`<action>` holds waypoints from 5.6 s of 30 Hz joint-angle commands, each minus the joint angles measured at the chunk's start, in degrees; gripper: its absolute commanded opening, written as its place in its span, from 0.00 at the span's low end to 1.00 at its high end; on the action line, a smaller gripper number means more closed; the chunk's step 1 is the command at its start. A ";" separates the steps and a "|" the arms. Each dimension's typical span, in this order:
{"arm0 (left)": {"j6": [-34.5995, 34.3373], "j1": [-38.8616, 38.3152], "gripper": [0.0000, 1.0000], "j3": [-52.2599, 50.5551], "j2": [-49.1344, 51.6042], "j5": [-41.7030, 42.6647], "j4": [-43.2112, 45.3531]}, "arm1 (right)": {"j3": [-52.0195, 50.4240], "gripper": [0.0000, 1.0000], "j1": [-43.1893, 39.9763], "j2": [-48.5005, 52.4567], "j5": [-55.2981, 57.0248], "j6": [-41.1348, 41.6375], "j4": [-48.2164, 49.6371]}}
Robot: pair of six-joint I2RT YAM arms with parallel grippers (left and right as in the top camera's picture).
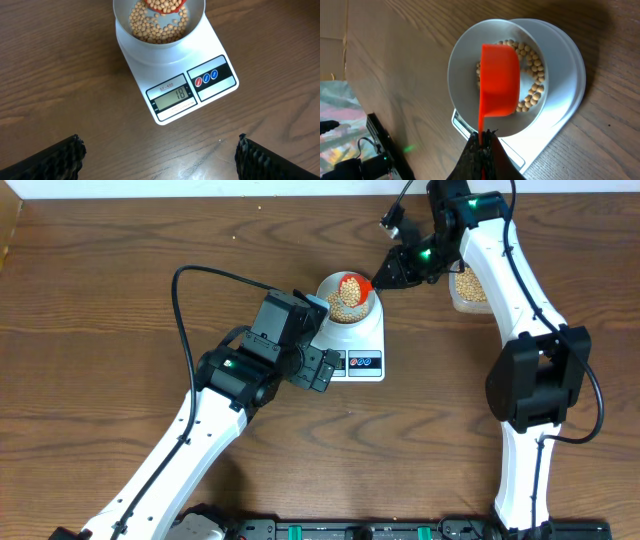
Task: Scoop item into bowl and weigh 50g on scale
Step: 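Tilt the scoop with the right gripper to pour soybeans into the bowl, then hold the scoop tilted over the bowl, shaking out more soybeans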
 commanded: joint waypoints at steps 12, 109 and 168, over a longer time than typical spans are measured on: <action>-0.11 0.20 0.98 -0.02 0.44 -0.74 -0.07 | 1.40 0.01 1.33 -4.96 5.20 -2.56 -0.28; -0.11 0.20 0.98 -0.02 0.44 -0.72 -0.07 | 1.40 0.01 5.44 -6.54 12.46 -10.49 0.98; -0.09 0.20 0.98 -0.02 0.44 -0.72 -0.07 | 1.40 0.01 5.49 -6.54 12.48 -22.77 1.05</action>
